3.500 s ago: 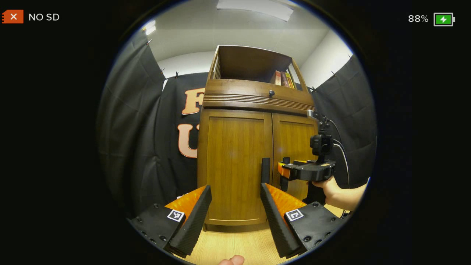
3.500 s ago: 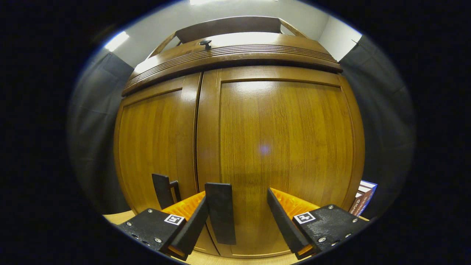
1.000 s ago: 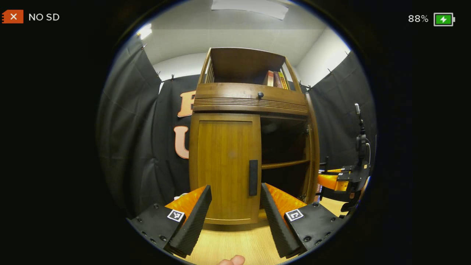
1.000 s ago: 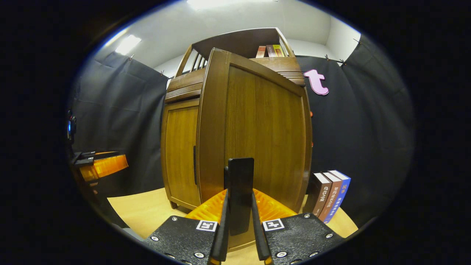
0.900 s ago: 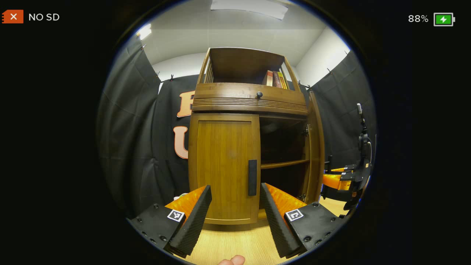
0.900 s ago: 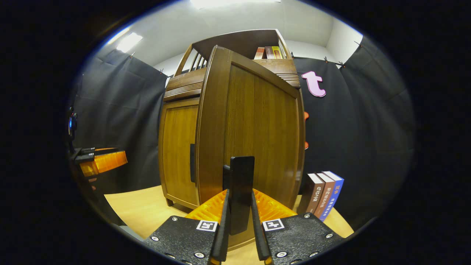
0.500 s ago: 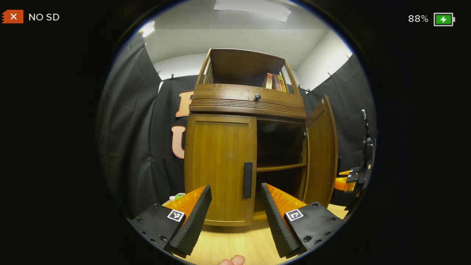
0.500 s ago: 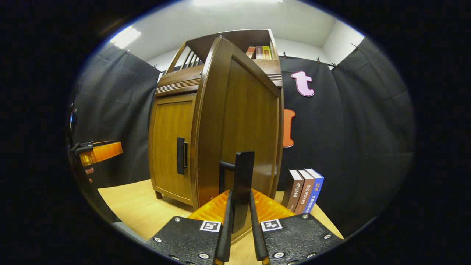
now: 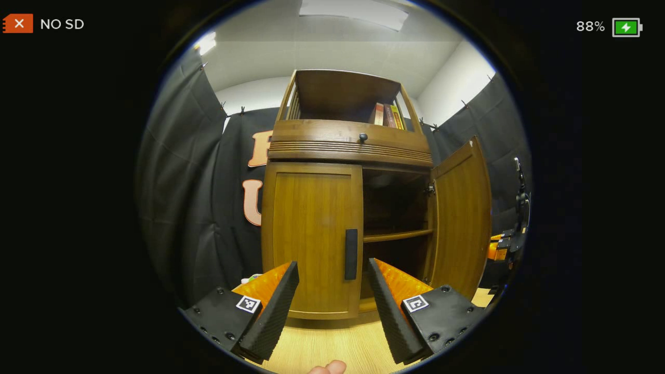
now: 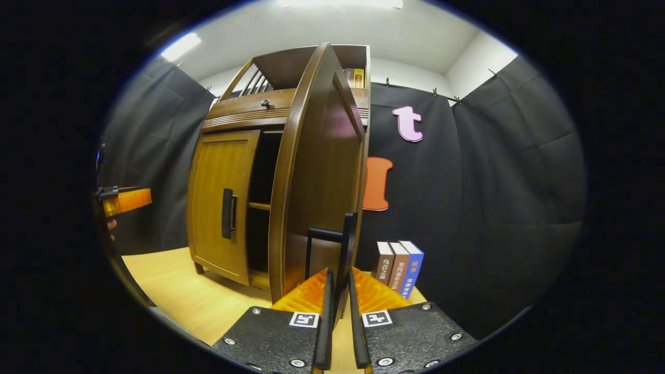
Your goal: Open the right door of the double-door shoe cabinet with the right hand, and open the left door with the left hand.
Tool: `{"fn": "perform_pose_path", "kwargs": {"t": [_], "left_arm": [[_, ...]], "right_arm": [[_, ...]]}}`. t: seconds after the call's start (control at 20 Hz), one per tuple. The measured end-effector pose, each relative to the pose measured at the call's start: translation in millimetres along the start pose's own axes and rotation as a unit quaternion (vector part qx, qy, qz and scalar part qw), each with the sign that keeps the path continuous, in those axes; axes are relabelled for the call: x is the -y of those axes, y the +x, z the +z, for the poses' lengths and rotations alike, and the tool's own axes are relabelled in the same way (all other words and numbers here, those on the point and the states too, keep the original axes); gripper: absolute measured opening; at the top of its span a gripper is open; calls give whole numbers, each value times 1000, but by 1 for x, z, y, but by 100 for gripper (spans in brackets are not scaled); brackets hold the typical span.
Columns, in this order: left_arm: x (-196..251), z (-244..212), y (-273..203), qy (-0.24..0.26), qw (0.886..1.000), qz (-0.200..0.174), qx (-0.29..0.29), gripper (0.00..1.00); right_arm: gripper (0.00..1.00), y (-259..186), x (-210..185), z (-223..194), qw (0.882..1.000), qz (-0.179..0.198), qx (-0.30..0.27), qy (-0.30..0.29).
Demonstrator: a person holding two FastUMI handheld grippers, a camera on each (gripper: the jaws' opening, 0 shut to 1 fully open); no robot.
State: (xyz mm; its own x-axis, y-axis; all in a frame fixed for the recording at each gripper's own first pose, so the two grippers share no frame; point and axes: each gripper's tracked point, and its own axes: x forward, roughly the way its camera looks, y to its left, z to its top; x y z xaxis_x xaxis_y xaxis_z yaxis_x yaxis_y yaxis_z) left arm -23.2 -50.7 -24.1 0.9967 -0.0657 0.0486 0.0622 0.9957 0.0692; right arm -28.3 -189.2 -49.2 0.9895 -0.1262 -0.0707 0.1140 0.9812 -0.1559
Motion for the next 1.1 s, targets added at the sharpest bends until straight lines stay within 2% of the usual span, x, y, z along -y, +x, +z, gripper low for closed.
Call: {"fn": "perform_pose_path", "kwargs": {"t": [0.1, 0.15, 0.2, 0.25, 0.3, 0.35, 0.5, 0.65, 0.75, 0.85, 1.1], "left_arm": [[0, 0, -1, 2, 1000, 2, 1, 81], [-1, -2, 0, 3, 1000, 2, -1, 81], [-3, -4, 0, 3, 1000, 3, -4, 81], [-2, -5, 0, 1, 1000, 3, -5, 81], [-4, -6, 0, -1, 1000, 4, -7, 81], [-6, -7, -1, -1, 1000, 4, -8, 81], [-10, -7, -1, -7, 1000, 8, -6, 81], [-9, -9, -3, -10, 1000, 3, -11, 81], [-12, -8, -3, -11, 1000, 4, -8, 81], [-11, -6, -4, -15, 1000, 0, -5, 81], [-18, -1, -1, -18, 1000, 6, 4, 81]], "right_arm": [[13, 0, 7, 0, 1000, 4, 1, 9], [24, 0, 10, -1, 1000, 8, -2, 11], [24, 0, 13, -3, 1000, 15, -7, 12], [11, 0, 16, -4, 1000, 22, -9, 12], [24, 0, 20, -4, 999, 30, -8, 12], [11, -1, 24, -3, 999, 38, -6, 12], [11, 2, 44, -7, 998, 53, -2, 23], [10, 5, 67, -10, 995, 65, -5, 75], [11, 6, 69, -10, 991, 91, 7, 98], [14, 5, 66, -11, 990, 115, 18, 84], [14, -14, 69, -14, 992, 100, 6, 71]]}}
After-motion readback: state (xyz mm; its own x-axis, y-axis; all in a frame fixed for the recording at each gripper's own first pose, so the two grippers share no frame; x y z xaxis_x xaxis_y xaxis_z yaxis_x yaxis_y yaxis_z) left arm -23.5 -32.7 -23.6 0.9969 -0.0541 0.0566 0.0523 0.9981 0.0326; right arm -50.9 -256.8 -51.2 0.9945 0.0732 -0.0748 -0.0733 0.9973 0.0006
